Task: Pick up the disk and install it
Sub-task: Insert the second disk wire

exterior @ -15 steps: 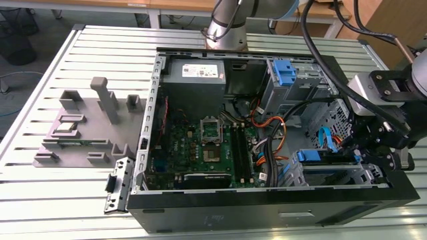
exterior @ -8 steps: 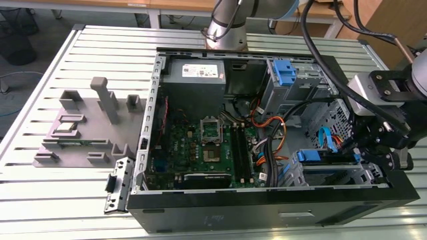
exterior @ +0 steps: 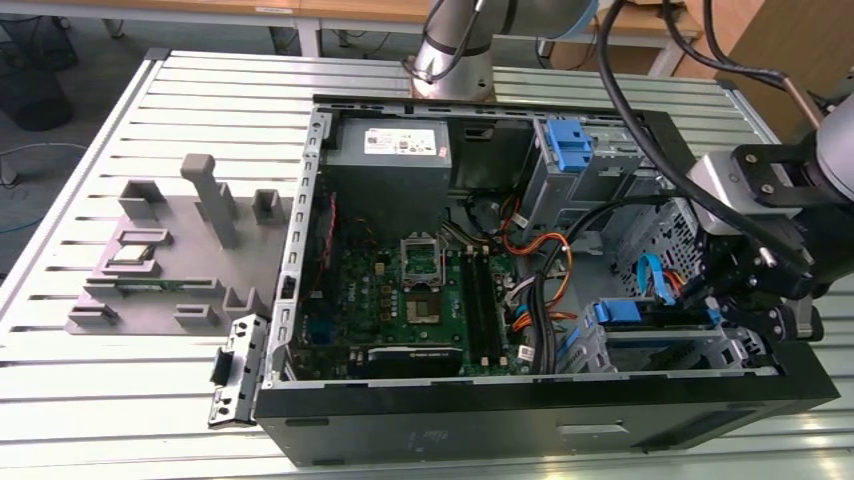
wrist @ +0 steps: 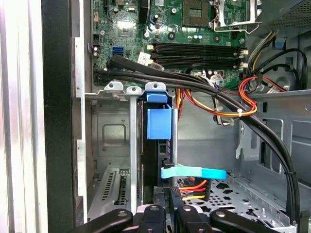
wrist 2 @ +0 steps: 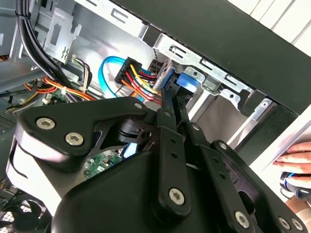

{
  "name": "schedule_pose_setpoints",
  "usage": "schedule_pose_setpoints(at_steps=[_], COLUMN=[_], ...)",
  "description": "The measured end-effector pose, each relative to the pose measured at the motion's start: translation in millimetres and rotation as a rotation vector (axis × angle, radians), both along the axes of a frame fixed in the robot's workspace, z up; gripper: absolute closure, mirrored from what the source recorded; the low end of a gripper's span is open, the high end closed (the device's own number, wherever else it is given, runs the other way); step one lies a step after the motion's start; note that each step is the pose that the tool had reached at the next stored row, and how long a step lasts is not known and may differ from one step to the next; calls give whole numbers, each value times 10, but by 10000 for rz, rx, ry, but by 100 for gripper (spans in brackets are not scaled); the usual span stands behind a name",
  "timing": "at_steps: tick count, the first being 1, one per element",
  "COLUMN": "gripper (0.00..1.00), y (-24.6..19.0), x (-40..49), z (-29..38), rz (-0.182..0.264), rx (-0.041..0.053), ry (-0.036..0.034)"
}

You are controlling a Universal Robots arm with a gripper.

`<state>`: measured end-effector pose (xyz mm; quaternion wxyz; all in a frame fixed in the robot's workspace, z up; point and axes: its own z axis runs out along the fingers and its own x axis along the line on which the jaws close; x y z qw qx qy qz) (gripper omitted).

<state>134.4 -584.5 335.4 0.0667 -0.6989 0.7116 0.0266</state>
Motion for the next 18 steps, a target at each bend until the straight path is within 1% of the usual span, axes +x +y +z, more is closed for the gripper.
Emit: schedule_pose_setpoints(at_steps=[1, 6, 10, 18], gripper=[84, 84, 84, 84], y=[0, 0, 0, 0], x=[-5, -27, -32, -59], z=[-2, -9, -20, -45], rz=[9, 43, 91, 148], rx=[0, 0, -3, -7], ry=[-15, -36, -83, -95])
